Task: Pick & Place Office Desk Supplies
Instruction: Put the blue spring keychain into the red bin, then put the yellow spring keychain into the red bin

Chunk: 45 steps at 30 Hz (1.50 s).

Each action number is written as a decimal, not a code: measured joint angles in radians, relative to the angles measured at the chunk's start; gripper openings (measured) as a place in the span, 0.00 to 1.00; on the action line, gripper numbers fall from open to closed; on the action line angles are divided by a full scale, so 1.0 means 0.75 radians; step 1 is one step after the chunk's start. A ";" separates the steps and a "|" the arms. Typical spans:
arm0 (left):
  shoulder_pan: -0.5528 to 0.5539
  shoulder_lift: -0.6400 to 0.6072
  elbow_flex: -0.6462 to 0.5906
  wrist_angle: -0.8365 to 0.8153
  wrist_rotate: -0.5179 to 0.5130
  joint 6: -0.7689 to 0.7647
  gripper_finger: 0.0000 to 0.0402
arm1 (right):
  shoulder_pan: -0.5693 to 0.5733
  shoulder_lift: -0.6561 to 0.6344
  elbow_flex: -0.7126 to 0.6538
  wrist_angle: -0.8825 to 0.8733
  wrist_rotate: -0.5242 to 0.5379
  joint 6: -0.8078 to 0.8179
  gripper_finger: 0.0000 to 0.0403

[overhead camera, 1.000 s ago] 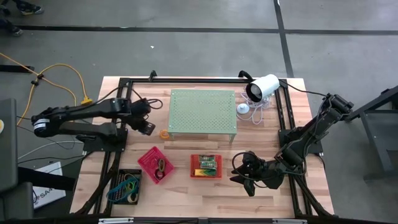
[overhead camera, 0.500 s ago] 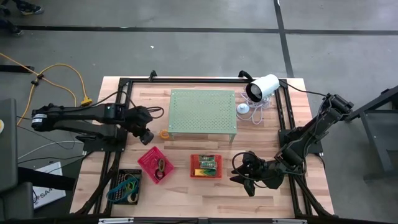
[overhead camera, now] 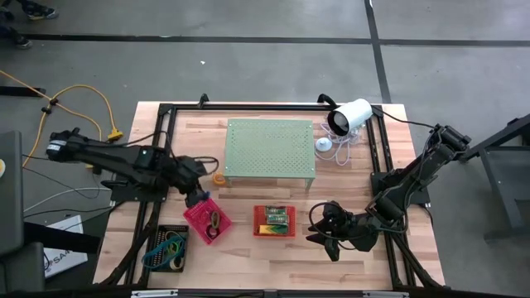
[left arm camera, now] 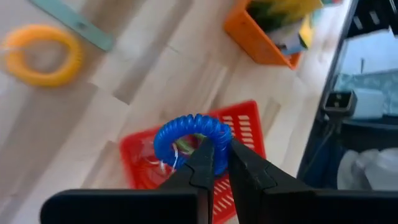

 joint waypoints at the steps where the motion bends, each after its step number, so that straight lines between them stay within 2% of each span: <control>1: -0.028 0.015 0.000 0.014 -0.002 -0.012 0.07 | -0.001 0.000 0.000 0.000 0.000 0.000 0.37; 8: -0.250 0.136 0.000 0.078 -0.009 -0.120 0.07 | -0.001 0.000 0.000 0.000 0.000 0.000 0.37; 14: -0.342 0.158 0.000 0.081 -0.124 -0.200 0.07 | 0.000 0.000 0.000 0.000 0.000 -0.001 0.37; 20: -0.352 0.157 0.000 0.082 -0.171 -0.201 0.07 | 0.000 0.000 0.000 0.000 0.000 0.000 0.37; 30: -0.352 0.157 0.000 0.080 -0.173 -0.209 0.07 | 0.000 0.000 0.000 0.000 0.000 0.000 0.37; 39: -0.352 0.157 0.000 0.080 -0.191 -0.190 0.21 | -0.001 0.000 0.000 0.000 0.000 0.000 0.37; 45: -0.352 0.157 0.000 0.080 -0.202 -0.190 0.24 | 0.000 0.000 0.000 0.000 0.000 0.000 0.37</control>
